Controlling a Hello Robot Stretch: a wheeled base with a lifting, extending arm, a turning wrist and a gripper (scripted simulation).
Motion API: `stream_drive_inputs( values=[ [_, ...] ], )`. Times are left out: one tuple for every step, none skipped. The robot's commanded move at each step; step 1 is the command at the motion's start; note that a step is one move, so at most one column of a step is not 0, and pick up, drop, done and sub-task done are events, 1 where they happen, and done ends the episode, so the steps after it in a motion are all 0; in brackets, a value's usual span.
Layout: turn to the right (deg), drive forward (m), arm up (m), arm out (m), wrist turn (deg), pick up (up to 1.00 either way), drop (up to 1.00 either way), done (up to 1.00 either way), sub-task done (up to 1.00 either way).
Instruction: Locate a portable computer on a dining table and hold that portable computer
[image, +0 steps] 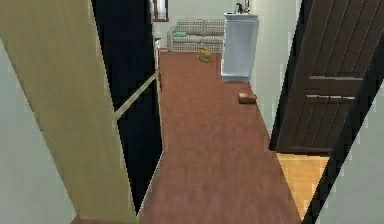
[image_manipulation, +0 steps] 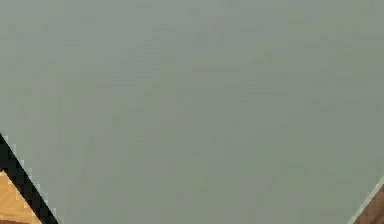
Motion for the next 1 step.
stream_drive_inputs(
  values=[
    [6.0, 0.0, 0.0, 0.0, 0.0, 0.0, 0.0, 0.0, 0.0]
  ],
)
